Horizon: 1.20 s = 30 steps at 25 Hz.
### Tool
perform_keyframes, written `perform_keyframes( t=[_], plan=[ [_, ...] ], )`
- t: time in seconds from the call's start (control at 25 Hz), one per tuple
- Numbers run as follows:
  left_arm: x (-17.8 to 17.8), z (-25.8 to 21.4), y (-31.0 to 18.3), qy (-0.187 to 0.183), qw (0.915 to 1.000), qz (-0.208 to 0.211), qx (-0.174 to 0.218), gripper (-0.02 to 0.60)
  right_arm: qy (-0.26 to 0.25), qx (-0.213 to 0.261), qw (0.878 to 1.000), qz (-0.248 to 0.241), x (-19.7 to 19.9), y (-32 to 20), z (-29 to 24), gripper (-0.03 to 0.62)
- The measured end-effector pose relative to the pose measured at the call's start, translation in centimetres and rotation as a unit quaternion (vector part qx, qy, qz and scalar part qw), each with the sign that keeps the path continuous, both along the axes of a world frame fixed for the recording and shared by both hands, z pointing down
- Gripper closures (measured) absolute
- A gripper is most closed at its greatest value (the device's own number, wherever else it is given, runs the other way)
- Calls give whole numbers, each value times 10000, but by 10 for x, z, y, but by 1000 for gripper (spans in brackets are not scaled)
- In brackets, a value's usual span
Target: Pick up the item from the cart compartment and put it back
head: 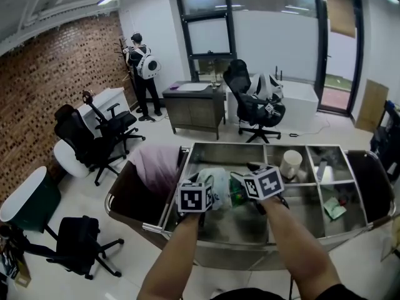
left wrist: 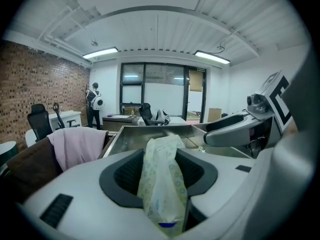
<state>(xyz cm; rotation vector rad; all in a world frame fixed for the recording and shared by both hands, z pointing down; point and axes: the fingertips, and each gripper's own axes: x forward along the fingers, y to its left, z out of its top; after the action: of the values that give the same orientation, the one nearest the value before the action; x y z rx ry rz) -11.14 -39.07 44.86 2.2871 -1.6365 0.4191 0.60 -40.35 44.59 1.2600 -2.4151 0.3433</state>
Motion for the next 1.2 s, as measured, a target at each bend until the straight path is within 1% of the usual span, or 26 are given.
perform_keyframes(
  t=[0.04, 0.16, 0.24, 0.28, 0.32, 0.36, 0.4, 0.48, 0.56, 0.72, 0.76, 0.8, 0.84, 0.88, 0.92, 0.96, 1.04, 1.2],
  plan=[
    [0, 0, 1, -2, 10000, -8, 3, 394, -20, 30, 10000, 4, 1, 0, -2, 276],
    [0, 1, 2, -20, 10000, 36, -57, 350, -106, 99, 9999, -3, 1, 2, -8, 278],
    [4, 4, 4, -39, 9997, 152, -192, 340, -138, 115, 9998, -22, 1, 4, -10, 278],
    [7, 8, 6, -80, 9991, 257, -335, 323, -145, 118, 9998, -39, 0, 5, -11, 278],
    [11, 13, 8, -142, 9981, 357, -479, 278, -148, 122, 9998, -55, 0, 6, -11, 278],
    [13, 15, 10, -219, 9974, 410, -557, 248, -148, 128, 9998, -65, 0, 7, -12, 278],
    [13, 16, 10, -302, 9972, 401, -550, 247, -151, 137, 9998, -70, 0, 8, -13, 278],
    [10, 10, 9, -364, 9982, 302, -375, 247, -167, 152, 9997, -82, 1, 10, -14, 278],
    [12, 3, 9, -227, 9990, 296, -245, 247, -176, 164, 9997, -98, 2, 11, -15, 278],
    [18, 3, 11, -180, 9988, 387, -248, 247, -210, 171, 9996, -119, 4, 13, -17, 284],
    [18, 1, 12, -161, 9989, 388, -215, 247, -227, 190, 9995, -110, 5, 14, -18, 330],
    [18, -2, 12, -143, 9991, 365, -149, 247, -259, 216, 9994, -86, 6, 15, -20, 406],
    [17, -6, 12, -127, 9994, 310, -48, 250, -305, 230, 9992, -63, 7, 16, -21, 555],
    [14, -11, 13, -99, 9997, 222, 74, 316, -354, 227, 9991, -63, 7, 17, -22, 574],
    [11, -14, 14, -41, 9997, 128, 184, 519, -391, 217, 9990, -85, 7, 19, -23, 574],
    [10, -15, 14, 39, 9997, 73, 248, 581, -410, 211, 9989, -109, 6, 21, -24, 574],
    [10, -15, 16, 155, 9995, 88, 277, 581, -412, 217, 9988, -125, 5, 23, -26, 574],
    [14, -22, 22, 143, 9990, 118, 414, 581, -441, 243, 9987, -96, 9, 26, -27, 574]
  ],
)
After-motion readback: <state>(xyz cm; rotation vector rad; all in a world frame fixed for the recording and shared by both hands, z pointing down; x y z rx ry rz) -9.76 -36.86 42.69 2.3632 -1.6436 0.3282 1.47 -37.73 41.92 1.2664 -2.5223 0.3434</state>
